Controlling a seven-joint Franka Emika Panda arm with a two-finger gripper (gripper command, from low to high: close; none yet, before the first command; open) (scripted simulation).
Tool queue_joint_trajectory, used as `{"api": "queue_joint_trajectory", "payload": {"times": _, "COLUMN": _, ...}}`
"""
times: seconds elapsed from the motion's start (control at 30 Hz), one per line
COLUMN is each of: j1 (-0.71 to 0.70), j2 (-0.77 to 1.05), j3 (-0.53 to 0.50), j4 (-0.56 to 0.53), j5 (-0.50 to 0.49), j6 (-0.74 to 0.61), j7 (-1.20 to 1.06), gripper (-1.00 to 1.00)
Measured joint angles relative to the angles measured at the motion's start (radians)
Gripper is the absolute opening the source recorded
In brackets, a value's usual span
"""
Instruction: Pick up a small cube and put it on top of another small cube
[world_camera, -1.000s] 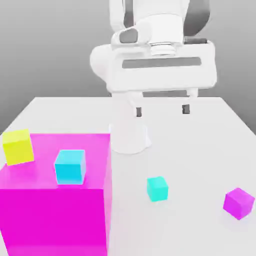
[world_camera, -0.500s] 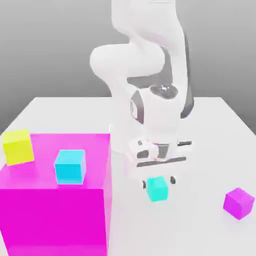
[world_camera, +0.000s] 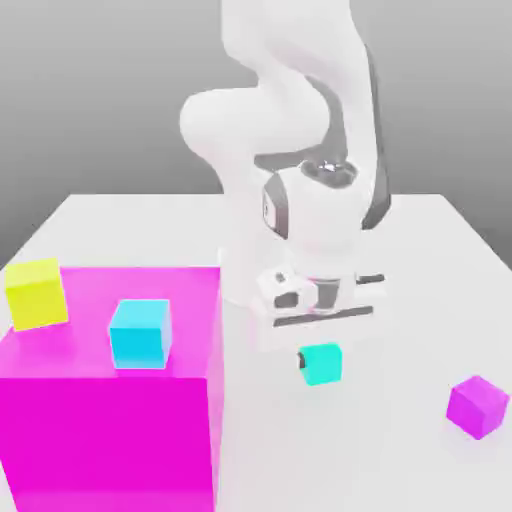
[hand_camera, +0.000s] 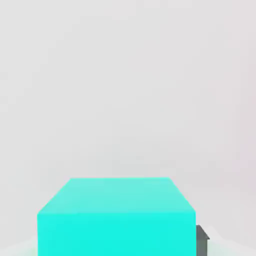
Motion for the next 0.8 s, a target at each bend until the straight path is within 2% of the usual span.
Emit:
{"api": "queue_joint_trajectory", "payload": {"times": 0.03, "j1": -0.002, "j2": -0.035, "j3": 0.001, "j4": -0.006, "j5": -0.004, "j6": -0.030, "j7": 0.003, "gripper": -1.00}}
{"api": "queue_joint_trajectory", "payload": {"times": 0.13, "j1": -0.007, "j2": -0.020, "j3": -0.014, "j4": 0.069, "j5": 0.005, "j6": -0.113, "j7": -0.025, "gripper": -1.00}}
{"api": "queue_joint_trajectory", "payload": {"times": 0.67, "j1": -0.093, "j2": 0.272, "j3": -0.043, "j4": 0.641, "j5": 0.004, "j6": -0.534, "j7": -0.182, "gripper": -1.00}}
{"api": "queue_joint_trajectory", "payload": {"times": 0.8, "j1": -0.137, "j2": 0.283, "j3": -0.070, "j4": 0.785, "j5": -0.002, "j6": -0.673, "j7": -0.282, "gripper": -1.00}}
